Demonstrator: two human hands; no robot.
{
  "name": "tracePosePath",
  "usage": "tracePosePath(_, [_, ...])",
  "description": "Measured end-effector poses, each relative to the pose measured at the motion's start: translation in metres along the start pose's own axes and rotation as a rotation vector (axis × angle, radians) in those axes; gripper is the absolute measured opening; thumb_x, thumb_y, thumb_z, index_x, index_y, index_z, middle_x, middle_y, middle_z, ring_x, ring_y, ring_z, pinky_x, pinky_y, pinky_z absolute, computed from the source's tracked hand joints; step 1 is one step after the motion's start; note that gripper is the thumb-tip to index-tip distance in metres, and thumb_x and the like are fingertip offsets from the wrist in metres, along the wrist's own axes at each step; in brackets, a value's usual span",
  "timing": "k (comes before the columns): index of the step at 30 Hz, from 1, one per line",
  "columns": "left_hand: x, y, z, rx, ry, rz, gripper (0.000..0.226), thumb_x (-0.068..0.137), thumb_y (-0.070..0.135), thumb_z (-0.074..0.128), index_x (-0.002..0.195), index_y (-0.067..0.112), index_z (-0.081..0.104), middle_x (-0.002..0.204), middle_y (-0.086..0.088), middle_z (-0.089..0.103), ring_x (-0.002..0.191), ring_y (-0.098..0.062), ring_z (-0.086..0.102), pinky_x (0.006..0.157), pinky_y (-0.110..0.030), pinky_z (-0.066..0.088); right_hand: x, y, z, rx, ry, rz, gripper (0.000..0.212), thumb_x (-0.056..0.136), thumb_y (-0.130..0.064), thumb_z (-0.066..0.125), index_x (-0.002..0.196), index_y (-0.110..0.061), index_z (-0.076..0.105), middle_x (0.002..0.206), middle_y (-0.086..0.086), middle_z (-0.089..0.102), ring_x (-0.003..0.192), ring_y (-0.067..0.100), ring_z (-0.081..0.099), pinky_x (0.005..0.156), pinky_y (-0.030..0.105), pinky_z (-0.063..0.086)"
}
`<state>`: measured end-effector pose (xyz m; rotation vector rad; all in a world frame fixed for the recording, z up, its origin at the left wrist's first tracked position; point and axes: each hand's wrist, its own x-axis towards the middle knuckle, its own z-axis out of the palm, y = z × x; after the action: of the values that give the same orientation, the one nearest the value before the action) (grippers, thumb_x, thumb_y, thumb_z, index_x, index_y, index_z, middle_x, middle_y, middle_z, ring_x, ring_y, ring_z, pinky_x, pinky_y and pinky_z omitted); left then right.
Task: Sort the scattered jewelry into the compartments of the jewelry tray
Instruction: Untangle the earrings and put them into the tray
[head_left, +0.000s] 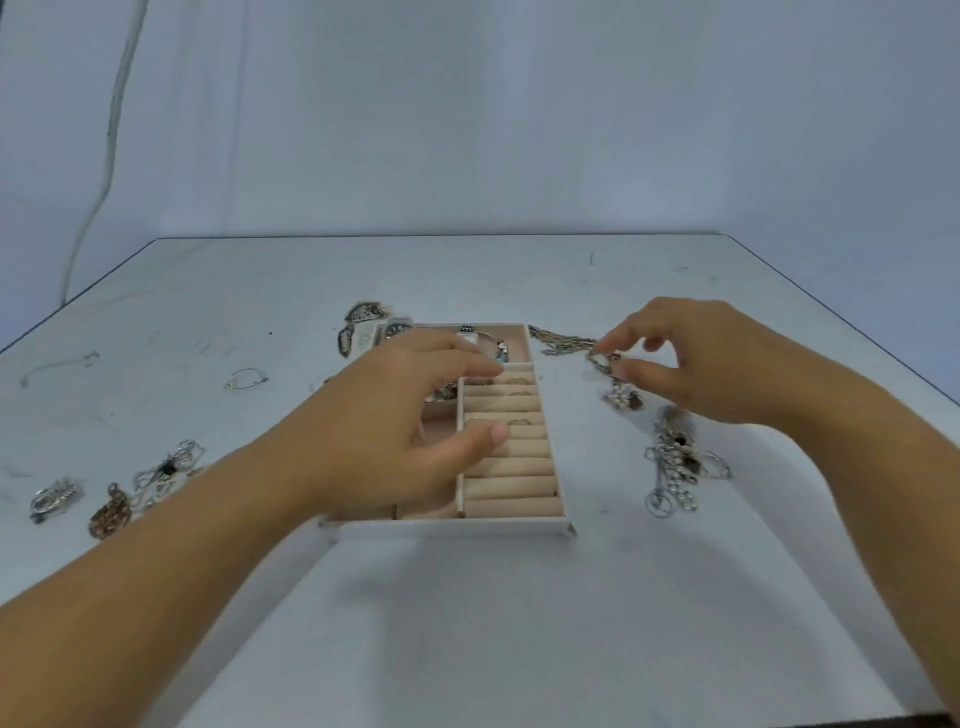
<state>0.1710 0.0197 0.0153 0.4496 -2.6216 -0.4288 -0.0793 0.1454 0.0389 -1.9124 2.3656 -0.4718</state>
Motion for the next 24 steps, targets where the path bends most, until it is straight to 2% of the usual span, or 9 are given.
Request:
tracePosePath(3, [0.018, 0.022, 0.006, -0.013, -0.010, 0.045, 0.050, 0.080, 0.059, 0.055, 0.124, 0.035, 0.057, 0.126, 0.022, 0.052, 0.123, 0.008, 0.039, 0.099, -0.011, 0.031, -0.022, 0.033, -0.003, -0.018, 0.004, 0.057, 0.015, 0.088, -0.037, 0.058, 0.101, -0.042, 0.062, 0.097, -0.021, 0.055, 0.085, -0.006, 0.050, 0.064, 0.009, 0.031])
tracePosePath(6, [0.036, 0.043, 0.022, -0.030, -0.021, 0.091, 0.047, 0.082, 0.057, 0.058, 0.123, 0.035, 0.058, 0.122, 0.019, 0.056, 0.121, 0.003, 0.043, 0.100, -0.020, 0.036, -0.034, 0.059, 0.006, 0.054, 0.021, 0.107, 0.014, 0.087, -0.036, 0.061, 0.100, -0.039, 0.065, 0.100, -0.016, 0.060, 0.090, -0.001, 0.054, 0.074, 0.019, 0.043])
tracePosePath(8, [0.047, 0.053, 0.035, -0.016, -0.044, 0.115, 0.045, 0.084, 0.056, 0.058, 0.123, 0.033, 0.058, 0.122, 0.017, 0.057, 0.119, 0.003, 0.044, 0.100, -0.019, 0.035, -0.038, 0.069, 0.015, 0.117, 0.039, 0.118, 0.014, 0.086, -0.038, 0.061, 0.099, -0.040, 0.065, 0.099, -0.016, 0.061, 0.088, -0.001, 0.056, 0.081, 0.025, 0.047])
tracePosePath(9, [0.052, 0.058, 0.042, -0.005, -0.061, 0.123, 0.045, 0.084, 0.055, 0.057, 0.123, 0.032, 0.059, 0.122, 0.017, 0.057, 0.119, 0.004, 0.043, 0.101, -0.018, 0.033, -0.040, 0.071, 0.019, 0.145, 0.051, 0.113, 0.016, 0.085, -0.041, 0.061, 0.100, -0.040, 0.065, 0.098, -0.017, 0.061, 0.087, -0.002, 0.056, 0.081, 0.024, 0.047])
tracePosePath(14, [0.072, 0.074, 0.067, 0.004, -0.147, 0.132, 0.037, 0.086, 0.049, 0.060, 0.118, 0.032, 0.063, 0.117, 0.013, 0.061, 0.114, 0.000, 0.048, 0.094, -0.014, 0.032, -0.043, 0.069, 0.031, 0.246, 0.111, 0.061, 0.023, 0.084, -0.044, 0.061, 0.106, -0.036, 0.065, 0.094, -0.016, 0.058, 0.081, -0.004, 0.054, 0.072, 0.012, 0.039])
tracePosePath(16, [0.078, 0.076, 0.076, 0.003, -0.190, 0.122, 0.031, 0.087, 0.044, 0.061, 0.116, 0.036, 0.064, 0.111, 0.012, 0.062, 0.110, -0.004, 0.049, 0.093, -0.019, 0.034, -0.041, 0.068, 0.033, 0.219, 0.126, 0.028, 0.022, 0.085, -0.040, 0.062, 0.106, -0.034, 0.067, 0.091, -0.014, 0.056, 0.078, -0.006, 0.051, 0.070, 0.009, 0.036])
tracePosePath(19, [0.084, 0.076, 0.087, 0.016, -0.248, 0.095, 0.027, 0.088, 0.042, 0.059, 0.115, 0.039, 0.064, 0.109, 0.011, 0.062, 0.112, -0.008, 0.048, 0.096, -0.029, 0.037, -0.038, 0.070, 0.035, 0.214, 0.143, 0.026, 0.017, 0.085, -0.038, 0.062, 0.100, -0.033, 0.069, 0.088, -0.014, 0.055, 0.073, -0.007, 0.049, 0.066, 0.008, 0.034])
tracePosePath(24, [0.089, 0.078, 0.097, 0.056, -0.254, 0.119, 0.022, 0.088, 0.043, 0.058, 0.107, 0.038, 0.068, 0.097, 0.010, 0.061, 0.102, -0.012, 0.049, 0.088, -0.029, 0.040, -0.041, 0.077, 0.034, 0.315, 0.136, 0.089, 0.008, 0.083, -0.036, 0.066, 0.086, -0.029, 0.065, 0.083, -0.014, 0.059, 0.067, -0.002, 0.051, 0.059, 0.010, 0.037])
